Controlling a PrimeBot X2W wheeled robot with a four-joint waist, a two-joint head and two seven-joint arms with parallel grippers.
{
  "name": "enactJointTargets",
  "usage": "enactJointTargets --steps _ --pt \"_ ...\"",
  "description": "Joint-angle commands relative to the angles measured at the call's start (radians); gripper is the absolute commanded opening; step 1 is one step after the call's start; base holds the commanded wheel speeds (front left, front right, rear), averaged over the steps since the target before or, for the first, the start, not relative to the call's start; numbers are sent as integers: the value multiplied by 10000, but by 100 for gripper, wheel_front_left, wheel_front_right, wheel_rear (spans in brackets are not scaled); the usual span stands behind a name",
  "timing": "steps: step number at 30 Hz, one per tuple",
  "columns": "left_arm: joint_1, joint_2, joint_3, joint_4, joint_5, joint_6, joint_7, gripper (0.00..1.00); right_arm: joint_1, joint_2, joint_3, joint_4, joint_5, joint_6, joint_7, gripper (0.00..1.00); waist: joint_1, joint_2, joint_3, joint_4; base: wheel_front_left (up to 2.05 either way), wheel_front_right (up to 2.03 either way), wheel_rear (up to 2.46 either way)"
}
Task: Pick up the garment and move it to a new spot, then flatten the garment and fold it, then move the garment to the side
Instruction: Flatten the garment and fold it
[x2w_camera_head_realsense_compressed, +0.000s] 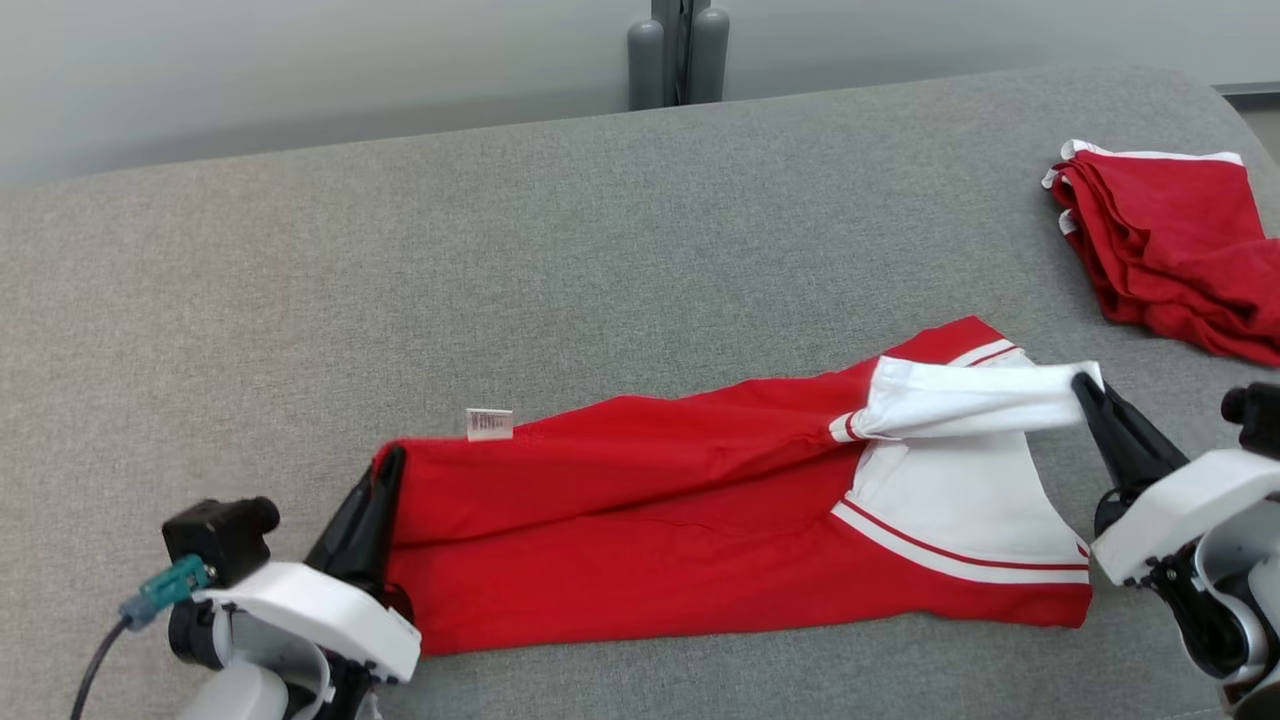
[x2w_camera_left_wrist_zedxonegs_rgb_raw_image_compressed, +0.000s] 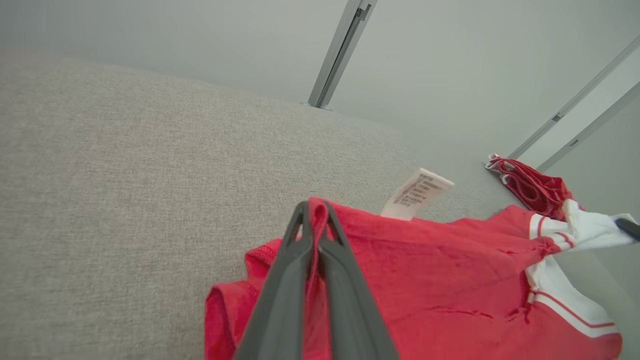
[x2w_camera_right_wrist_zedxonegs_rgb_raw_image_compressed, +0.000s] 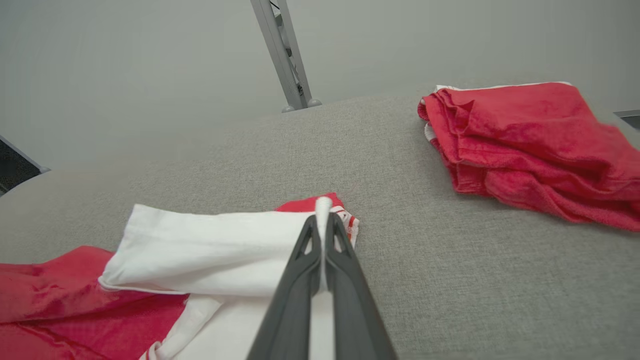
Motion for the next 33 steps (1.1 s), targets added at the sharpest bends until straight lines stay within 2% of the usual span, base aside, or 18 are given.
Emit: enactJointTargets --steps 1,7,9,10,12,21,26,33 --pt "142 -17 1 -40 -51 46 -67 0 203 37 -155 -46 -120 3 -54 0 0 0 -60 -2 0 0 0" --pt "613 -151 -51 23 -160 51 -242 0 917 403 -685 -225 -379 3 -142 0 0 0 -286 24 0 0 0" --pt "753 -237 27 -2 -266 11 -375 0 1193 499 -860 -289 -493 3 -244 26 0 0 -354 41 0 0 0" --pt "840 -278 81 -31 -354 -13 -450 32 1358 596 -957 -305 -515 3 -271 44 0 0 -392 54 0 0 0" --pt "1016 -352 226 -78 -488 -59 -603 100 1687 701 -1141 -371 -653 3 -408 100 0 0 -469 88 0 0 0" --pt "1996 -555 934 -450 -785 52 -991 100 3031 1367 -2332 -499 -1095 3 -953 100 0 0 -677 160 0 0 0" --pt "2080 -623 1301 -626 -348 235 -1080 100 3356 1613 -2928 -730 -1325 3 -943 100 0 0 -735 205 0 0 0" --pt "1748 -729 1285 -670 607 392 -1106 100 3341 1797 -3302 -1004 -1728 3 -665 100 0 0 -830 256 0 0 0"
